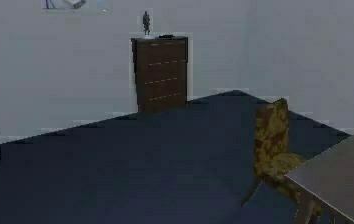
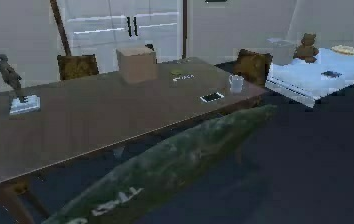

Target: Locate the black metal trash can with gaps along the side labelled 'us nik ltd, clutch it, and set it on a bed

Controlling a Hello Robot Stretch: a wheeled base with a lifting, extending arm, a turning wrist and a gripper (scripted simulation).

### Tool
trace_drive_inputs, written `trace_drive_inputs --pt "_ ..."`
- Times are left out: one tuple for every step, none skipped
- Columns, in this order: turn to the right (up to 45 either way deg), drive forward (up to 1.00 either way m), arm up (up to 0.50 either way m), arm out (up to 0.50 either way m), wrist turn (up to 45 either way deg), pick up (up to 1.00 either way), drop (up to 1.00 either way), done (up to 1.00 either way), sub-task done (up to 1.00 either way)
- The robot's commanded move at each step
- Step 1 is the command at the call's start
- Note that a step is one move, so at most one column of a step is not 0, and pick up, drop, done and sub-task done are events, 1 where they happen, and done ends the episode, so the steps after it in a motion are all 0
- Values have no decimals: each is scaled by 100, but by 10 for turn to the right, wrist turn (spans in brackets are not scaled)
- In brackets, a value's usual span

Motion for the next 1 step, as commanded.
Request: trace_drive_inputs --pt "450 0 0 0 0 0 0 0 0"
